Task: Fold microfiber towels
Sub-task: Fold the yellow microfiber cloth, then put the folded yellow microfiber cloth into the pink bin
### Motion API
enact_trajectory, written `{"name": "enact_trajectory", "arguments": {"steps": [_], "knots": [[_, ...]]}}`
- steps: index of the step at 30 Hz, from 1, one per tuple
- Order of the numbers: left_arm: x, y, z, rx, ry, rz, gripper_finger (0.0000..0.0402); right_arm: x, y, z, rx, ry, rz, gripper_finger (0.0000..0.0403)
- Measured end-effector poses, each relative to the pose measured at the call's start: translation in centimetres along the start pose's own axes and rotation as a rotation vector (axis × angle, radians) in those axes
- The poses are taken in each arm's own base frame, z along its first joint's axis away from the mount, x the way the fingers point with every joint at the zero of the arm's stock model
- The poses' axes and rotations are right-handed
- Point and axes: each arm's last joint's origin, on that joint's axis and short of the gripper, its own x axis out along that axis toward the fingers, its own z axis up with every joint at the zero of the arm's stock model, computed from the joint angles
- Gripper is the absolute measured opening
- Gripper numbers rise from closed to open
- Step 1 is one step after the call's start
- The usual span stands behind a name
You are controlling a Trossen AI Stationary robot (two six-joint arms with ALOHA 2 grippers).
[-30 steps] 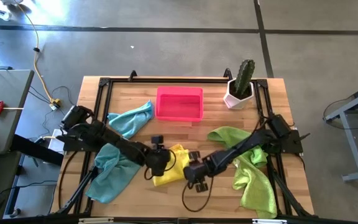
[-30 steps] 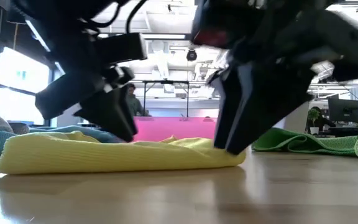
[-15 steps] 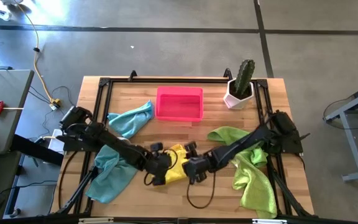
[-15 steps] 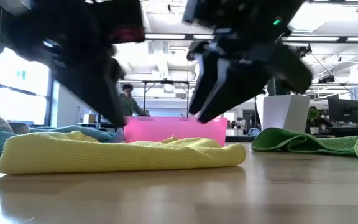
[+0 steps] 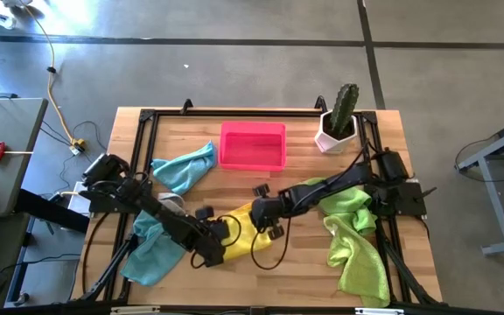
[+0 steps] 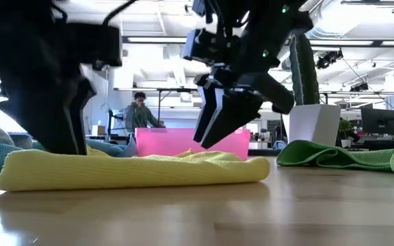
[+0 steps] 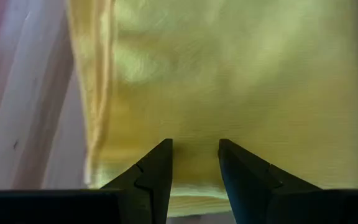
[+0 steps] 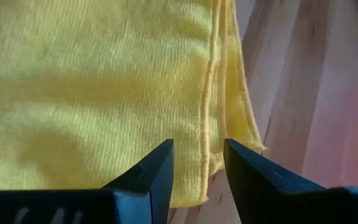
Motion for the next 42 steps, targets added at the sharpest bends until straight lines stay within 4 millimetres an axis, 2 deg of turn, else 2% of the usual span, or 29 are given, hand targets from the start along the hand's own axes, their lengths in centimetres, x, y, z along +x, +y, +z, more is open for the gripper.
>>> {"name": "enact_trajectory", "arguments": {"steps": [7, 11, 17, 22, 25, 32, 36, 42], "knots": [[1.3, 2.0, -0.4, -0.014, 0.018, 0.072, 0.0121, 2.1, 0.8, -0.7, 0.007, 0.038, 0.049, 0.0132], [1.6, 2.7, 0.1, 0.123, -0.006, 0.126, 0.0121, 1.9, 1.6, -0.6, 0.126, 0.048, 0.082, 0.0132], [2.2, 3.3, 1.4, 0.314, -0.044, 0.119, 0.0121, 1.0, 4.0, -0.2, 0.293, 0.066, 0.121, 0.0132], [2.5, 4.0, 2.2, 0.272, -0.058, 0.112, 0.0121, 0.5, 5.8, -0.2, 0.282, 0.095, 0.024, 0.0132], [2.0, 4.0, 2.8, 0.235, -0.064, 0.083, 0.0121, -0.1, 6.1, -0.1, 0.266, 0.100, -0.012, 0.0132], [-0.8, 3.3, 4.5, 0.161, -0.007, -0.094, 0.0127, -2.9, 4.7, 0.6, 0.292, 0.044, -0.057, 0.0132], [-2.1, 3.8, 4.9, 0.138, 0.073, -0.041, 0.0149, -4.2, 4.2, 0.8, 0.323, 0.034, -0.055, 0.0132], [-1.8, 5.9, 4.2, 0.030, 0.220, 0.074, 0.0198, -6.3, 4.2, 0.1, 0.358, 0.098, -0.053, 0.0132]]}}
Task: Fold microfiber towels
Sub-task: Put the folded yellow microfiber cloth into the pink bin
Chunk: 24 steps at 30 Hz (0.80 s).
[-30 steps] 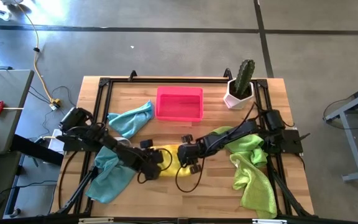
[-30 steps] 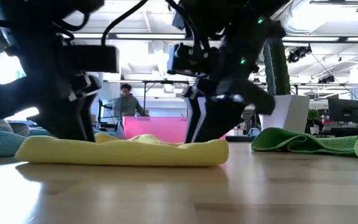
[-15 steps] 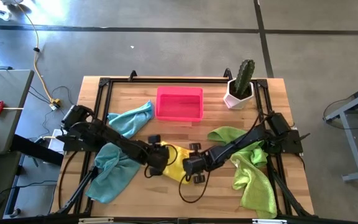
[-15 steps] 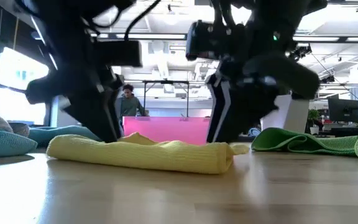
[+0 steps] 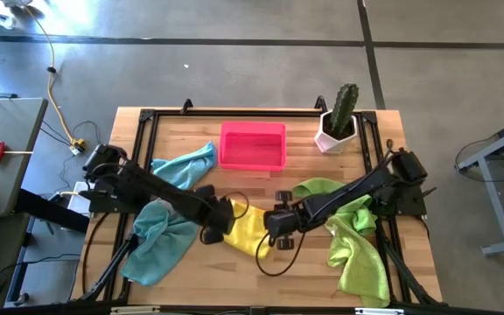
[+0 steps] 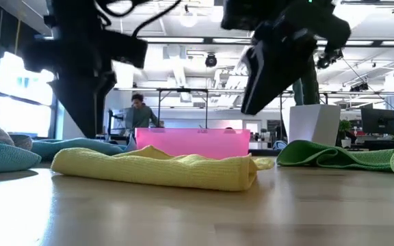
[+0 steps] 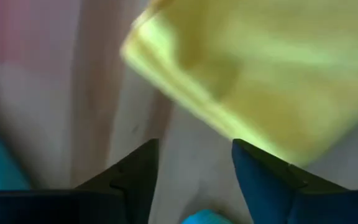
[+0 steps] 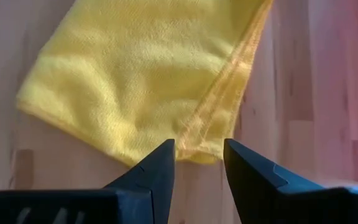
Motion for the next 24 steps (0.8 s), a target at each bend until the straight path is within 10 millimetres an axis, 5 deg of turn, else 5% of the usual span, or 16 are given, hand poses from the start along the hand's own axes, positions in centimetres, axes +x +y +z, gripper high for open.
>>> {"name": "enact_trajectory", "arguments": {"steps": [7, 17, 24], "knots": [[1.2, 2.1, 0.3, -0.021, 0.079, -0.025, 0.0222, -2.8, -0.5, -0.9, 0.039, 0.055, -0.007, 0.0132], [1.3, 6.5, -0.4, -0.026, 0.156, -0.083, 0.0168, -4.2, -1.0, -2.3, 0.075, 0.167, -0.053, 0.0132], [-0.3, 8.0, -2.0, -0.174, -0.092, -0.254, 0.0140, -4.3, -1.1, -2.6, 0.066, 0.196, -0.066, 0.0132]]}}
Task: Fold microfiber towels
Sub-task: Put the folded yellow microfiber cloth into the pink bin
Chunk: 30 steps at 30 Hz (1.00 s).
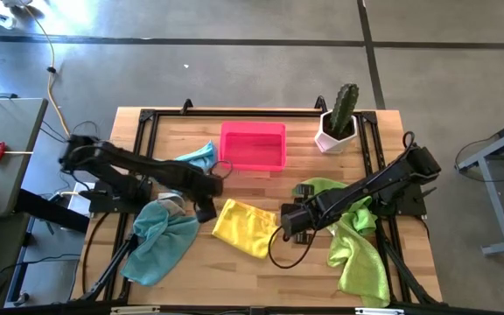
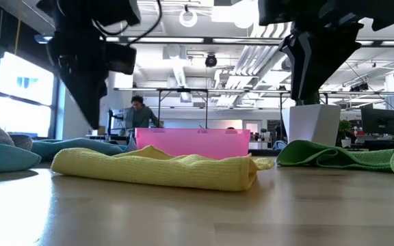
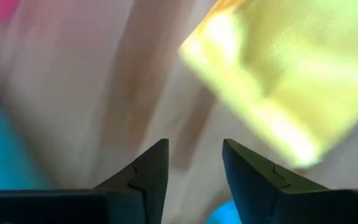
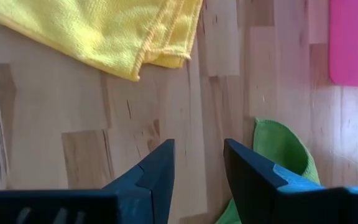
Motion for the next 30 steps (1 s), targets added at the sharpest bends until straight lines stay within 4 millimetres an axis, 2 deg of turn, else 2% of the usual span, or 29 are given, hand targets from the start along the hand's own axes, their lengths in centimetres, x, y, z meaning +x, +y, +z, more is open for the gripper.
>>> {"name": "enact_trajectory", "arguments": {"steps": [3, 6, 12, 22, 30], "knots": [[0.2, 0.1, -0.6, -0.061, -0.155, -0.090, 0.0139, 0.0, 0.0, -0.1, -0.003, 0.008, -0.003, 0.0132], [1.1, 0.5, -1.2, -0.132, -0.216, -0.090, 0.0143, 0.0, 0.0, -0.1, -0.002, 0.006, -0.002, 0.0132], [3.1, 1.1, -2.2, -0.226, -0.208, -0.073, 0.0169, 0.0, 0.0, 0.1, 0.003, -0.009, 0.004, 0.0132], [6.6, 0.4, -1.5, -0.271, -0.164, -0.125, 0.0230, 0.0, 0.3, 0.1, 0.009, -0.017, 0.022, 0.0132], [7.2, -0.9, -0.7, -0.265, -0.196, -0.284, 0.0237, 0.0, 0.3, 0.2, 0.008, -0.015, 0.037, 0.0132]]}}
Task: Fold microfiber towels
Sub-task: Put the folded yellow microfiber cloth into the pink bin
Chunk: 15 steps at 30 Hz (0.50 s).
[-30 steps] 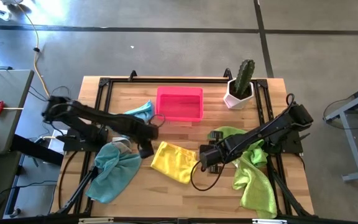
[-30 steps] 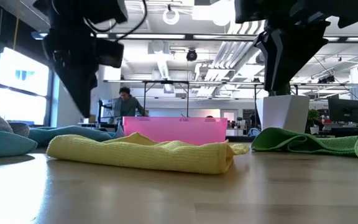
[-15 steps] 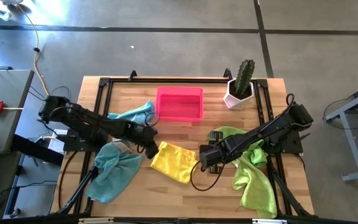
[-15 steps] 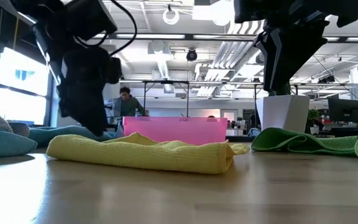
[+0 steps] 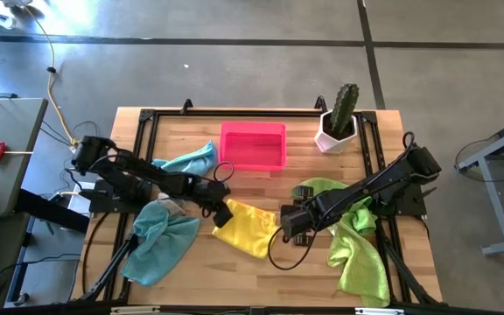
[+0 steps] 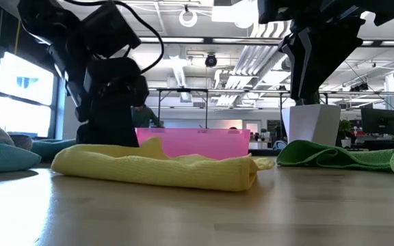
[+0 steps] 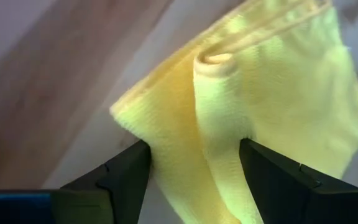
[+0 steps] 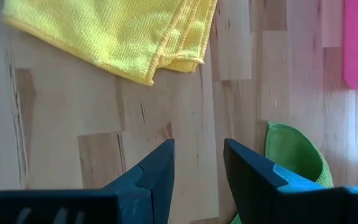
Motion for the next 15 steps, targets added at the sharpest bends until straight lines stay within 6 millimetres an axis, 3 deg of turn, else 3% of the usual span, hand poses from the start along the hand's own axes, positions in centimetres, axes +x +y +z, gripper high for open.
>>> {"name": "enact_trajectory", "arguments": {"steps": [8, 15], "knots": [[0.0, 0.0, -0.2, 0.030, 0.045, -0.021, 0.0238, 0.0, 0.0, 0.0, -0.001, 0.002, 0.004, 0.0132], [-0.5, 1.8, 0.3, -0.005, 0.155, -0.006, 0.0236, 0.0, 0.0, 0.0, -0.007, 0.002, 0.008, 0.0132]]}}
